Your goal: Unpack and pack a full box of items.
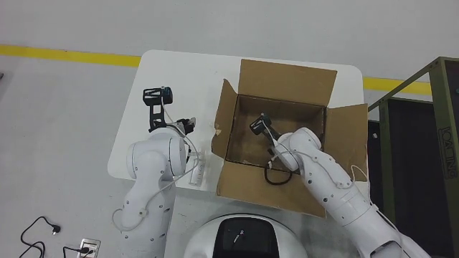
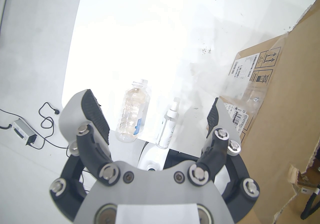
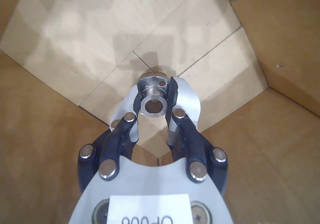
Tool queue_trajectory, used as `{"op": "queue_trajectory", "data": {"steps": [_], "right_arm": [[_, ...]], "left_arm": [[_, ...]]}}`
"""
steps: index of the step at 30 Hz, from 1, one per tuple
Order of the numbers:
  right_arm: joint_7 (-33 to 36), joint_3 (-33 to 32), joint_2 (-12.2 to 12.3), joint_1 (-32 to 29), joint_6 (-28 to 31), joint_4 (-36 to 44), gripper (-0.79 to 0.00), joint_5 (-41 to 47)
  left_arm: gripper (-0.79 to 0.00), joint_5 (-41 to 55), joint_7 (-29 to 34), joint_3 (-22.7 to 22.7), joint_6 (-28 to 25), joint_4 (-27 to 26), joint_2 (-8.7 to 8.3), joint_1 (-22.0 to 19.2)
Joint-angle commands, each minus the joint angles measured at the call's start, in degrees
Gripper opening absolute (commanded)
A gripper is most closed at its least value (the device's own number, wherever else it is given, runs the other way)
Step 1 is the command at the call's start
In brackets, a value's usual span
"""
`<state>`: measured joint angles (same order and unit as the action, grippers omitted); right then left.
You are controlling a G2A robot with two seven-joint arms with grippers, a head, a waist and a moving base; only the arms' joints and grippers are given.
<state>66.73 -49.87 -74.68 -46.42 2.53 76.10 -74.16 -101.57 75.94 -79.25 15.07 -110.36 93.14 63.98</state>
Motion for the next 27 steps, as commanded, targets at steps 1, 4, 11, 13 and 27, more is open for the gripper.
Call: {"op": "queue_trajectory", "data": {"steps": [1,4,11,13,27], "right_arm": [[-0.3,-0.3,0.0,-0.3,0.1,1.0,-0.785,0.0],[-0.7,-1.1,0.1,-1.0,0.6,3.7,-0.785,-0.4],[2.6,-5.7,1.6,-6.1,1.4,18.3,-0.785,-3.6],[4.2,-7.5,2.2,-8.4,1.5,23.6,-0.785,-5.2],[7.4,-16.9,4.2,-20.3,1.3,43.4,-0.785,-11.3]], "left_arm": [[0.000,0.0,0.0,0.0,0.0,0.0,0.00,0.0],[0.000,0.0,0.0,0.0,0.0,0.0,0.00,0.0],[0.000,0.0,0.0,0.0,0.0,0.0,0.00,0.0],[0.000,0.0,0.0,0.0,0.0,0.0,0.00,0.0],[0.000,0.0,0.0,0.0,0.0,0.0,0.00,0.0]]}}
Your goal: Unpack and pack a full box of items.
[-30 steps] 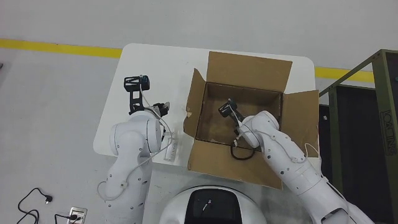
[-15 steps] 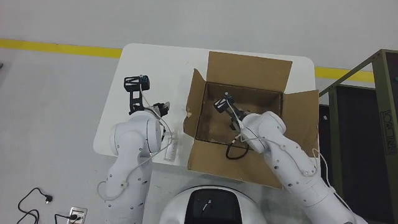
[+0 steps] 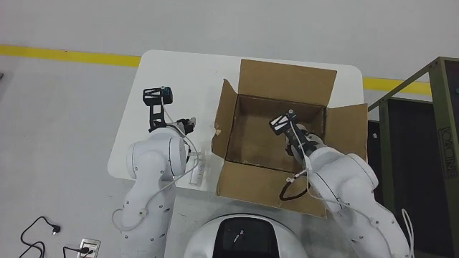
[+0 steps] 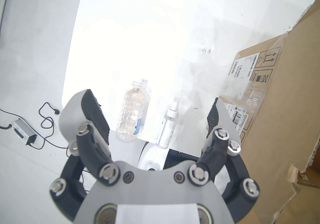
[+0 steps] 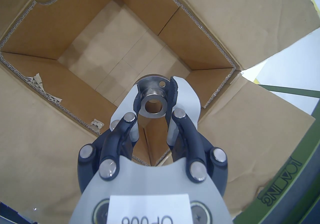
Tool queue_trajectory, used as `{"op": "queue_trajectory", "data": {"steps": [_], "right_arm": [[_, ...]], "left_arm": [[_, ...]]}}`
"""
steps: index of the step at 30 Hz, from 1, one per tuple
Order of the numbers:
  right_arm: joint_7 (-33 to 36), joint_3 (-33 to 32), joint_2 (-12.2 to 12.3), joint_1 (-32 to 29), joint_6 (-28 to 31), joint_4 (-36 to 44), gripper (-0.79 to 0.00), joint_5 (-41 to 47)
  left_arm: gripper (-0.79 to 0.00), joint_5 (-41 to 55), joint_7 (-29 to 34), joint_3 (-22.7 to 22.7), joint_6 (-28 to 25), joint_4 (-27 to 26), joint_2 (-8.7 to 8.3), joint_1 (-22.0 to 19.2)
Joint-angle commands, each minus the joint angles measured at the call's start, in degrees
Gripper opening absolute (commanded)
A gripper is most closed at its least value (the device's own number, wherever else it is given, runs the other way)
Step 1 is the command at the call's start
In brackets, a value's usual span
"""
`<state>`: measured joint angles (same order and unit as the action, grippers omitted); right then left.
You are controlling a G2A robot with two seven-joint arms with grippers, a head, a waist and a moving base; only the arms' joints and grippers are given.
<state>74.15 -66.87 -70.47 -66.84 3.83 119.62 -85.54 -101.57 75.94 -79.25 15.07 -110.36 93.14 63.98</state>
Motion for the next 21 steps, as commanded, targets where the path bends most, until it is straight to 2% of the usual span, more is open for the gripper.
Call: {"op": "queue_trajectory", "data": {"steps": [1,14,21], "right_arm": [[0.0,0.1,0.0,0.1,0.0,-0.1,-0.785,0.0],[-1.3,-0.4,0.0,-0.5,-0.6,-0.2,-0.785,0.4],[-1.3,-7.2,0.3,-3.6,-2.5,4.7,-0.785,2.7]], "left_arm": [[0.000,0.0,0.0,0.0,0.0,0.0,0.00,0.0],[0.000,0.0,0.0,0.0,0.0,0.0,0.00,0.0],[0.000,0.0,0.0,0.0,0.0,0.0,0.00,0.0]]}}
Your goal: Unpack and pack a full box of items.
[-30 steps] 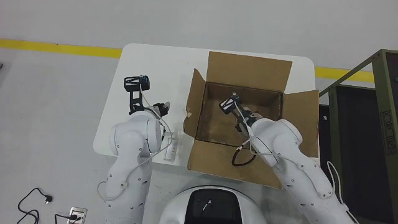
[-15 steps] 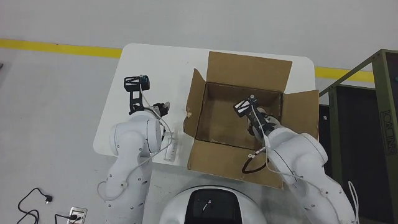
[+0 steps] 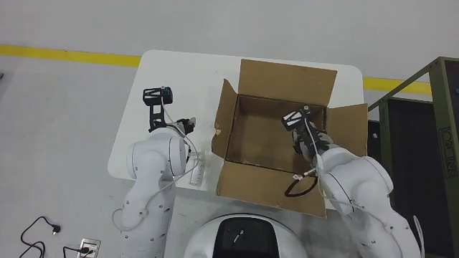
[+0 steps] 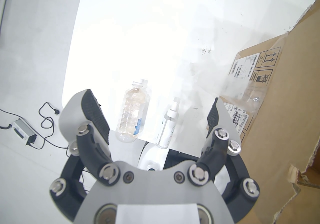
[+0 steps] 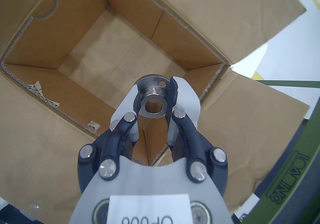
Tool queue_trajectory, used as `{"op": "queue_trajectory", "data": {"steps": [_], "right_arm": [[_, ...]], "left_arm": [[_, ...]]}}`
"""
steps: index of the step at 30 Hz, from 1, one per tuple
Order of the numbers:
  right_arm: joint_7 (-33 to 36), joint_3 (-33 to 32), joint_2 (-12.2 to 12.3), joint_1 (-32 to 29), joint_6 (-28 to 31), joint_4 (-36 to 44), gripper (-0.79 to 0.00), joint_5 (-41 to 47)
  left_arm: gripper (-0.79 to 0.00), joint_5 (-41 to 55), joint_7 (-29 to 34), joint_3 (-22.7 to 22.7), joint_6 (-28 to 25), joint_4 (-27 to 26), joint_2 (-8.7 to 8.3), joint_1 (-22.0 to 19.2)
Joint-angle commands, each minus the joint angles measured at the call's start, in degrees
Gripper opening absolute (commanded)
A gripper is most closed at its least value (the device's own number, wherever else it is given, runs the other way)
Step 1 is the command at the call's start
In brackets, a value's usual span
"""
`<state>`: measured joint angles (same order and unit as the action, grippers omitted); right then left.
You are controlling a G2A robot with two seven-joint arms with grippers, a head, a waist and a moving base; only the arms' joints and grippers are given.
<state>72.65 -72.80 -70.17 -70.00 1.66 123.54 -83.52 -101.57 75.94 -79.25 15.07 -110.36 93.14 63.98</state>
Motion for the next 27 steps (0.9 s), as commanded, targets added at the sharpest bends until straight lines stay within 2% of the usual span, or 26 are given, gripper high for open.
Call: {"op": "queue_trajectory", "data": {"steps": [1,14,27], "right_arm": [[0.4,-2.5,0.1,-0.9,-0.6,1.6,-0.785,1.5],[3.0,-16.6,0.8,-7.0,-1.6,11.1,-0.785,6.9],[4.5,-25.4,1.4,-14.3,0.0,11.1,-0.785,7.2]], "left_arm": [[0.000,0.0,0.0,0.0,0.0,0.0,0.00,0.0],[0.000,0.0,0.0,0.0,0.0,0.0,0.00,0.0],[0.000,0.0,0.0,0.0,0.0,0.0,0.00,0.0]]}}
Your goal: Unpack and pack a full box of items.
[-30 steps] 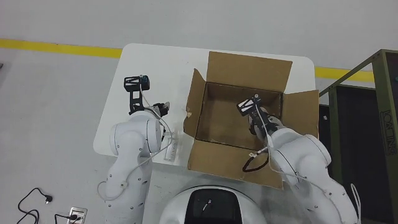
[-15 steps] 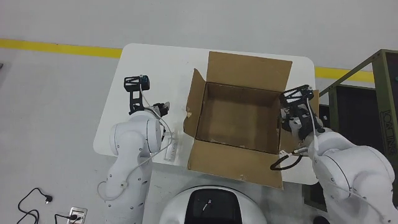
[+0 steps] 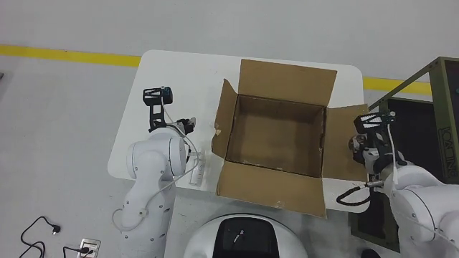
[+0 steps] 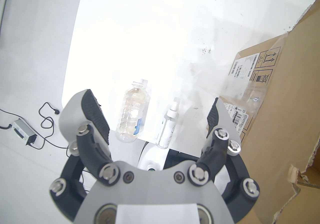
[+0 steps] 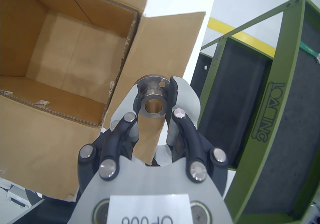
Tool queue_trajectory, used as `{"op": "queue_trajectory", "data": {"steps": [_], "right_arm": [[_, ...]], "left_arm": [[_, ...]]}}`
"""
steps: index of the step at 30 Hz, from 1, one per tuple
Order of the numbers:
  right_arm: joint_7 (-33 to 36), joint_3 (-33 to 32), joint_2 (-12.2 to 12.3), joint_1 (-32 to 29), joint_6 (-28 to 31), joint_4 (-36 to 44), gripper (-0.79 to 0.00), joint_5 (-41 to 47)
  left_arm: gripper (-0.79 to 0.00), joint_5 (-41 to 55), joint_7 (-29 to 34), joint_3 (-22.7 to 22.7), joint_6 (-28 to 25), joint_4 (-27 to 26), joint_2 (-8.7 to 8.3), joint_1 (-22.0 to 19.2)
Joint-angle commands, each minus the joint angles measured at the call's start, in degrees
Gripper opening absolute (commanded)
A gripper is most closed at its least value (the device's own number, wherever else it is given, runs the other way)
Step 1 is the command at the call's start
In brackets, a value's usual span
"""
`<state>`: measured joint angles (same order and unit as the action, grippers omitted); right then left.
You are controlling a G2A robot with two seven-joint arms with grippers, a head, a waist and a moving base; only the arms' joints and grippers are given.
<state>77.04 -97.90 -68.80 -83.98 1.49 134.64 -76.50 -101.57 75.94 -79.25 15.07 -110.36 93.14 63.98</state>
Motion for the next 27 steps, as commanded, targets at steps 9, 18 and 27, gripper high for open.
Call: {"op": "queue_trajectory", "data": {"steps": [9,18,27], "right_arm": [[-0.1,-5.7,0.2,-5.9,1.8,0.0,-0.785,2.3],[-1.1,-10.5,0.5,-9.1,2.9,0.0,-0.785,4.5],[-3.3,-14.6,0.4,-14.4,2.8,0.0,-0.785,6.4]], "left_arm": [[0.000,0.0,0.0,0.0,0.0,0.0,0.00,0.0],[0.000,0.0,0.0,0.0,0.0,0.0,0.00,0.0],[0.000,0.0,0.0,0.0,0.0,0.0,0.00,0.0]]}}
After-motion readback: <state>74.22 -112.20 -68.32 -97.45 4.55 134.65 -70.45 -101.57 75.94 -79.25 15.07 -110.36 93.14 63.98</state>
